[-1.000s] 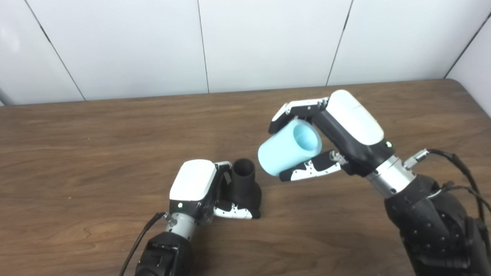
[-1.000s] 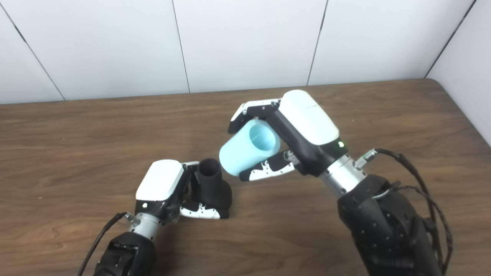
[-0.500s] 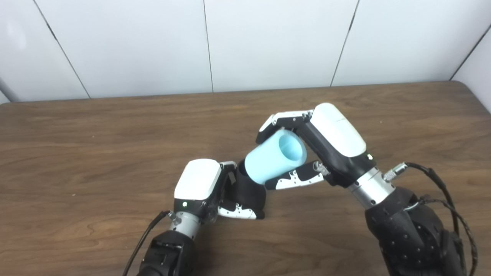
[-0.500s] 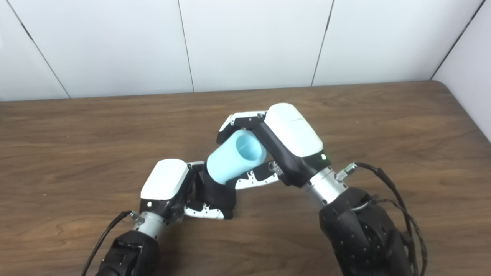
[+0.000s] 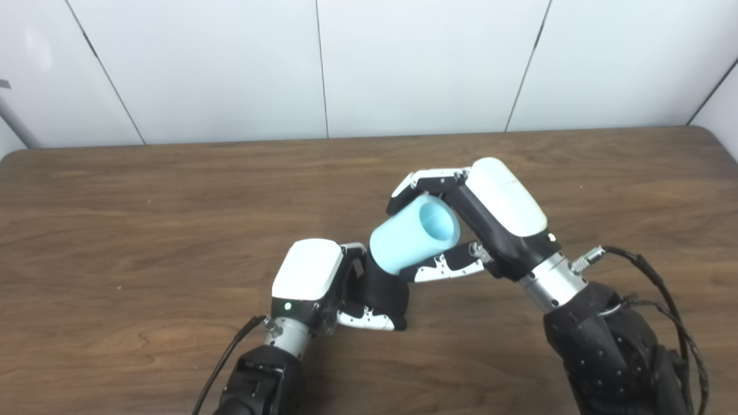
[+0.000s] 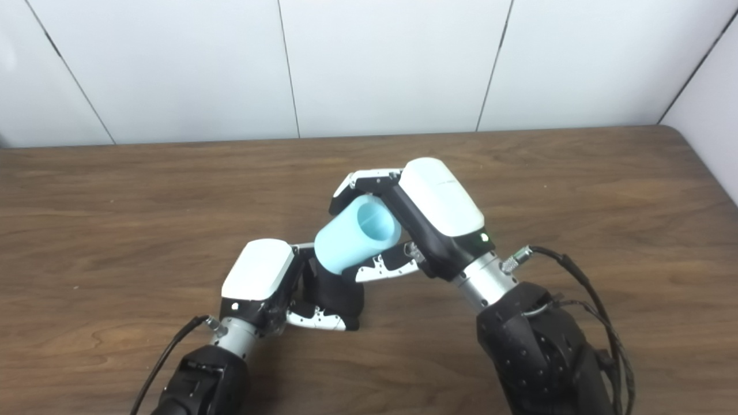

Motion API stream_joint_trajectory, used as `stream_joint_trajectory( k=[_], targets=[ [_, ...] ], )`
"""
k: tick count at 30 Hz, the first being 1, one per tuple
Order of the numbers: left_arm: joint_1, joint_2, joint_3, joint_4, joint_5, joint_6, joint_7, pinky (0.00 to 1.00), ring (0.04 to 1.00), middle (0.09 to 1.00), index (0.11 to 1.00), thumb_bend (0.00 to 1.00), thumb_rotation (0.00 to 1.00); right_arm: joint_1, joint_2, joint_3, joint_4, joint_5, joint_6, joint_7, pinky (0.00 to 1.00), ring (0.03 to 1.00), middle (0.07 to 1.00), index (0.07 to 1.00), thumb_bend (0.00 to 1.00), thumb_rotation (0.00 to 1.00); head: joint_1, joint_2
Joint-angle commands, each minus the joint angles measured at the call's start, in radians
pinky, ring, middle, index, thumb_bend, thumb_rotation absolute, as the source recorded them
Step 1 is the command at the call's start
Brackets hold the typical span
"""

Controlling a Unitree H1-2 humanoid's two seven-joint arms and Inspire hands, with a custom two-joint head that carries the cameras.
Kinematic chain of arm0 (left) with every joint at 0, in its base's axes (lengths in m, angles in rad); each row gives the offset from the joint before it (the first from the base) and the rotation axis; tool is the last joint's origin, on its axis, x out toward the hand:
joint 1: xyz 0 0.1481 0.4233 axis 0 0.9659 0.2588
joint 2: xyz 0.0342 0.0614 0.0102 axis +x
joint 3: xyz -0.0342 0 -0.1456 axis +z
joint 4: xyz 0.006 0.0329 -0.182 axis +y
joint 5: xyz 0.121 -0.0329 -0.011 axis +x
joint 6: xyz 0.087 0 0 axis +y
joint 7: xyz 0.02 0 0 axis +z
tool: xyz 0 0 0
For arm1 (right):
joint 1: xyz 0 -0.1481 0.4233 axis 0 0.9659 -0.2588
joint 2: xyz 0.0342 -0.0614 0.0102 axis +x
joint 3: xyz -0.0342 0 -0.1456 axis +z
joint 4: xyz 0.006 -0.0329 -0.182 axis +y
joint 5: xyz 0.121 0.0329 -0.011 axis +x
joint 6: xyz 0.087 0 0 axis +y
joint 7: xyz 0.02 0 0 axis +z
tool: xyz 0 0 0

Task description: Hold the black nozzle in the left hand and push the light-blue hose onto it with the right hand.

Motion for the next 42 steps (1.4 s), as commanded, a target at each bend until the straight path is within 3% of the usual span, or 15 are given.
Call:
stream_joint_trajectory(
  k=[1,14,15,18,33,35,42],
  targets=[
    [0.035,0.002,-0.023,0.038,0.001,0.005,-0.055,0.27,0.386,0.395,0.505,0.52,0.0,-0.023,-0.002,-0.01,-0.006,0.003,-0.039,-0.032,0.3,0.404,0.524,0.536,0.49,0.0,-0.001,-0.001],
    [0.031,0.004,-0.023,0.038,0.006,0.006,-0.06,0.28,0.393,0.397,0.505,0.52,0.0,-0.011,-0.001,-0.005,0.033,0.009,-0.068,-0.047,0.3,0.403,0.522,0.538,0.49,0.0,-0.002,-0.002],
    [0.03,0.004,-0.024,0.038,0.007,0.005,-0.06,0.27,0.387,0.435,0.495,0.52,0.0,-0.01,-0.001,-0.004,0.037,0.008,-0.072,-0.049,0.3,0.404,0.522,0.538,0.49,0.0,-0.002,-0.002],
    [0.029,0.007,-0.022,0.039,0.005,0.0,-0.053,0.27,0.38,0.398,0.5,0.52,0.0,-0.005,-0.002,-0.001,0.045,0.002,-0.076,-0.049,0.3,0.401,0.519,0.539,0.49,0.0,-0.001,-0.004],
    [0.026,0.001,-0.029,0.038,0.016,0.004,-0.059,0.26,0.38,0.393,0.5,0.52,0.0,-0.037,0.004,-0.009,0.056,0.003,-0.06,-0.047,0.3,0.402,0.524,0.53,0.49,0.0,-0.003,-0.004],
    [0.03,0.001,-0.037,0.039,0.02,0.0,-0.059,0.27,0.378,0.458,0.488,0.53,0.0,-0.047,0.001,-0.011,0.058,0.007,-0.061,-0.047,0.3,0.401,0.522,0.532,0.49,0.0,-0.004,-0.002],
    [0.034,0.001,-0.059,0.041,0.036,0.002,-0.07,0.26,0.367,0.475,0.485,0.53,0.0,-0.066,0.0,-0.019,0.059,0.02,-0.055,-0.039,0.3,0.403,0.524,0.533,0.49,0.0,0.002,0.001]
  ],
)
